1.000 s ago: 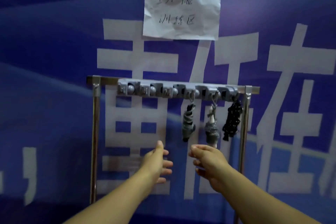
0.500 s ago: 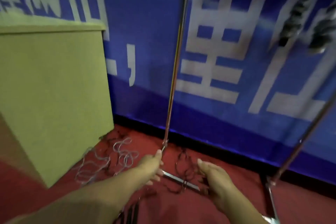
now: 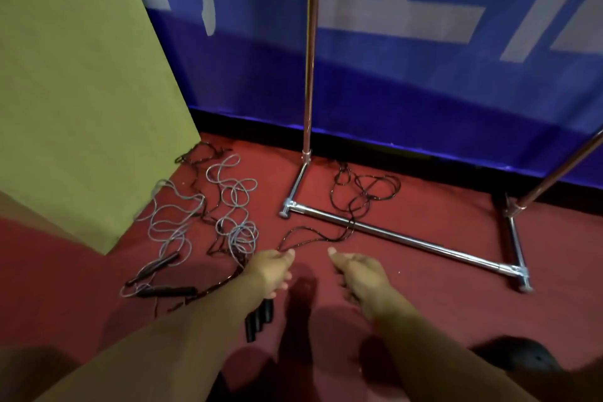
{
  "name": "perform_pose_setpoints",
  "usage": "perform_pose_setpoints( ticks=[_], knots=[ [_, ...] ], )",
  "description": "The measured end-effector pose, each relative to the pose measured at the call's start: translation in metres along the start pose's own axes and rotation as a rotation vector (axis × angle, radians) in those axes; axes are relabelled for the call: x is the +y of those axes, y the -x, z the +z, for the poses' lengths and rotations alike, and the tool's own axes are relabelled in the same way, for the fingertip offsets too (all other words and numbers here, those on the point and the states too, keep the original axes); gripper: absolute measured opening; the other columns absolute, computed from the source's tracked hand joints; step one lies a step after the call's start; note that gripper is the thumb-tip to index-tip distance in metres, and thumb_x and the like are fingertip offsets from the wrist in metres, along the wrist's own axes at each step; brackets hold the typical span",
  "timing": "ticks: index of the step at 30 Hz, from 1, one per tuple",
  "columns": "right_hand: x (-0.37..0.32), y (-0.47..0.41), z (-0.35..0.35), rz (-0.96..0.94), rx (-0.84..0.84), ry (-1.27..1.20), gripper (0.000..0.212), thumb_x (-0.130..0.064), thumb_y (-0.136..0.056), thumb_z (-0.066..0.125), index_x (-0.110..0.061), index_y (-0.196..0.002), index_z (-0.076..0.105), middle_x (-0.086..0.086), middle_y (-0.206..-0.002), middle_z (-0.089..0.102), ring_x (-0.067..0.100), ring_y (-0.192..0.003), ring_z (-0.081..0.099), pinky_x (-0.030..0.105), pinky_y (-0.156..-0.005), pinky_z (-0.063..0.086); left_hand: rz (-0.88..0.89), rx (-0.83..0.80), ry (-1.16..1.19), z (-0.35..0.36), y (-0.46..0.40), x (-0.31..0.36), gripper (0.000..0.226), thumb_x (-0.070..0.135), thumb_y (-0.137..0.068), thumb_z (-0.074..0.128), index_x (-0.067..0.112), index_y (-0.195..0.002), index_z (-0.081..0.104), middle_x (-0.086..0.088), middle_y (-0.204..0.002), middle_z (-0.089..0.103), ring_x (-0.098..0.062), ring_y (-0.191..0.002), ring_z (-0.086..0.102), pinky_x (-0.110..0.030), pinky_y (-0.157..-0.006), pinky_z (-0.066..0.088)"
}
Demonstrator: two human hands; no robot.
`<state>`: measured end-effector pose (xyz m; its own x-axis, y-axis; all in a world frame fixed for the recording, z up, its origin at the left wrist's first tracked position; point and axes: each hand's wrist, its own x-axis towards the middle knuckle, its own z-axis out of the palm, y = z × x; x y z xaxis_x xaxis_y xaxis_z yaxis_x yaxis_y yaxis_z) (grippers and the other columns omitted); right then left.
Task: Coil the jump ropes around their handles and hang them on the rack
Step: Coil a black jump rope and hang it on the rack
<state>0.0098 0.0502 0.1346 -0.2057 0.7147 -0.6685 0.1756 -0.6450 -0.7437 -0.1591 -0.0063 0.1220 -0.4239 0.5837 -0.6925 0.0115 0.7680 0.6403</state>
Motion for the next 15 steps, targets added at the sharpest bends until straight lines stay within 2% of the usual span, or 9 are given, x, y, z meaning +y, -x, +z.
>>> perform_pose_setpoints(
  ticks=[2,4,5,6,7,8,11,15],
  knots=[
    [0.01,-0.013,0.007,0.017,0.006,0.023,0.025,-0.033,-0.089,0.072,-0.012,-0.079,0.06,-0.003,-0.051,0.045,0.007,-0.034,0.033,0.016,-0.034,0.025,-0.045,0.031,0.017,0.008,-0.015,-0.017,0.016,0.041,-0.101,0.053,0.027,-0.097,0.05,-0.001,-0.086,0.065,-0.016,-0.067,0.059,-0.024,-0.059,0.045],
    [0.024,-0.025,0.013,0.035,0.029,0.06,0.027,-0.034,-0.089,0.071,-0.009,-0.08,0.065,0.0,-0.051,0.047,0.008,-0.032,0.035,0.016,-0.033,0.027,-0.079,0.061,0.018,0.019,-0.03,-0.034,0.022,0.036,-0.1,0.055,0.014,-0.1,0.06,-0.006,-0.089,0.065,-0.02,-0.068,0.061,-0.022,-0.054,0.049],
    [0.032,-0.032,0.014,0.041,0.041,0.069,0.029,-0.034,-0.089,0.072,-0.009,-0.077,0.066,0.002,-0.051,0.047,0.009,-0.033,0.035,0.016,-0.034,0.028,-0.094,0.083,0.006,0.025,-0.039,-0.044,0.028,0.035,-0.099,0.058,0.009,-0.107,0.063,-0.009,-0.095,0.068,-0.025,-0.077,0.066,-0.025,-0.062,0.055],
    [0.042,-0.039,0.017,0.055,0.052,0.076,0.031,-0.035,-0.088,0.072,-0.009,-0.073,0.065,0.003,-0.052,0.046,0.011,-0.034,0.035,0.016,-0.035,0.029,-0.116,0.117,-0.009,0.031,-0.049,-0.056,0.032,0.035,-0.097,0.061,0.008,-0.113,0.064,-0.013,-0.104,0.071,-0.029,-0.091,0.069,-0.031,-0.077,0.058],
    [0.05,-0.045,0.019,0.062,0.064,0.081,0.033,-0.036,-0.088,0.072,-0.01,-0.069,0.063,0.005,-0.053,0.046,0.012,-0.036,0.035,0.016,-0.036,0.029,-0.136,0.154,-0.022,0.035,-0.057,-0.064,0.034,0.035,-0.095,0.064,0.008,-0.116,0.065,-0.015,-0.111,0.071,-0.032,-0.103,0.068,-0.035,-0.089,0.054],
    [0.06,-0.051,0.021,0.074,0.065,0.085,0.035,-0.037,-0.088,0.072,-0.01,-0.068,0.061,0.006,-0.055,0.046,0.014,-0.039,0.036,0.017,-0.037,0.03,-0.159,0.192,-0.04,0.038,-0.065,-0.074,0.036,0.034,-0.093,0.066,0.007,-0.117,0.065,-0.016,-0.116,0.07,-0.032,-0.109,0.066,-0.034,-0.095,0.05],
    [0.08,-0.064,0.025,0.108,0.099,0.09,0.032,-0.034,-0.089,0.072,-0.01,-0.07,0.062,0.008,-0.059,0.048,0.015,-0.044,0.039,0.016,-0.036,0.032,-0.215,0.28,-0.088,0.039,-0.087,-0.099,0.046,0.036,-0.087,0.071,0.007,-0.121,0.065,-0.014,-0.119,0.069,-0.032,-0.113,0.064,-0.032,-0.097,0.048],
    [0.094,-0.078,0.033,0.207,0.103,0.076,0.031,-0.033,-0.091,0.069,-0.01,-0.072,0.061,0.005,-0.056,0.047,0.01,-0.035,0.04,0.015,-0.033,0.032,-0.235,0.39,-0.221,0.044,-0.128,-0.144,0.074,0.061,-0.059,0.065,0.016,-0.117,0.065,-0.009,-0.113,0.069,-0.03,-0.105,0.067,-0.039,-0.093,0.055]
  ],
)
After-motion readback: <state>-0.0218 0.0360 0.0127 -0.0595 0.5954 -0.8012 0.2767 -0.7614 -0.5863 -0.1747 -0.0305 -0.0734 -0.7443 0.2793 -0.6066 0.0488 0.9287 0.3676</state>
